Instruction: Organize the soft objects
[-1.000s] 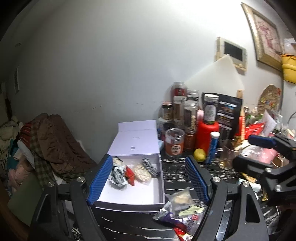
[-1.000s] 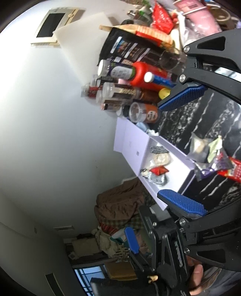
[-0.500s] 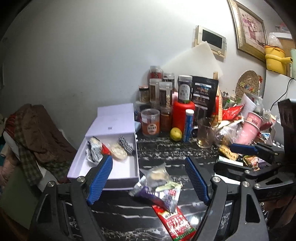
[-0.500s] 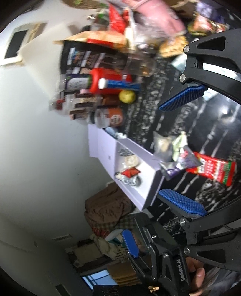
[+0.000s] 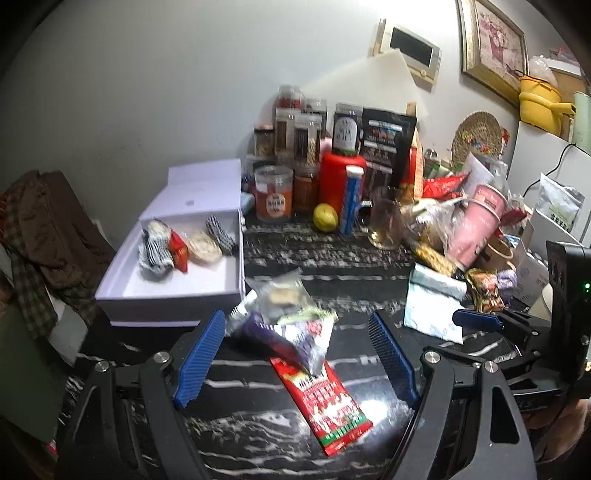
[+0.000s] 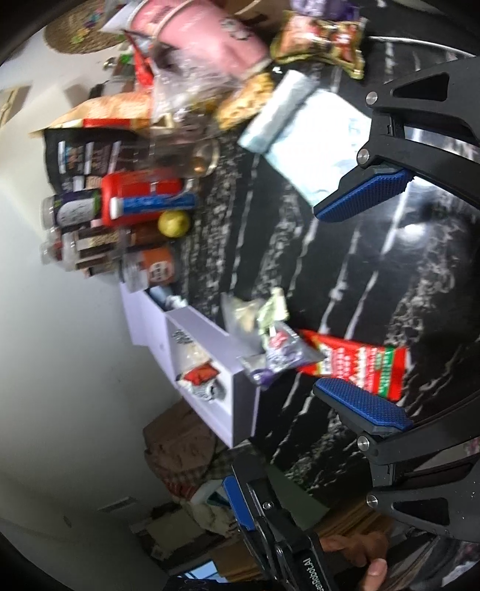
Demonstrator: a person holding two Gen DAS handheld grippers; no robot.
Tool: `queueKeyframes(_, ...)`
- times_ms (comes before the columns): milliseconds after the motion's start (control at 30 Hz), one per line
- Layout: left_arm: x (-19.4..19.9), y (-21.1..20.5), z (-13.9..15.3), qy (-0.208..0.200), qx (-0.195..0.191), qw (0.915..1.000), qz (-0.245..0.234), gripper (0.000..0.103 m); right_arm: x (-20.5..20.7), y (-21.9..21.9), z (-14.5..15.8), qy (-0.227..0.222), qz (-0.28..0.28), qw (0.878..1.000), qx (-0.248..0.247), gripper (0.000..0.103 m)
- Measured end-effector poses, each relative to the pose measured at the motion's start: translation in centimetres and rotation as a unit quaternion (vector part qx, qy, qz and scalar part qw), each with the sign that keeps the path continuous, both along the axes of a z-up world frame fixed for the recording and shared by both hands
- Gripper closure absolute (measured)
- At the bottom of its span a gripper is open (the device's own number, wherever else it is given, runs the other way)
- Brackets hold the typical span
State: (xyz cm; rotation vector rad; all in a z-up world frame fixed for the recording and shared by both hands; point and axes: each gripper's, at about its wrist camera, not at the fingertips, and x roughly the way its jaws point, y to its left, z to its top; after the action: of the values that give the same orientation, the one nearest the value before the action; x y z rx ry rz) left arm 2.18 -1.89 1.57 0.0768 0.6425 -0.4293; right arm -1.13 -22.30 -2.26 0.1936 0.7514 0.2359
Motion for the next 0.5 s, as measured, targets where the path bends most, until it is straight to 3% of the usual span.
queueKeyframes(267,-0.6,1.5,-2.8,0.044,-0.006,0.9988,0.021,0.022,0.1,1.9,-1.9,0.026,0.021,0.999,-0.007,0.019)
queueKeyframes(500,-0.6,3.9,-4.4,0.047,0.028,0.9962,0.067,0.022,2.3,6.0,-3.9,0.065,0.062,0.996,-0.022,0.021)
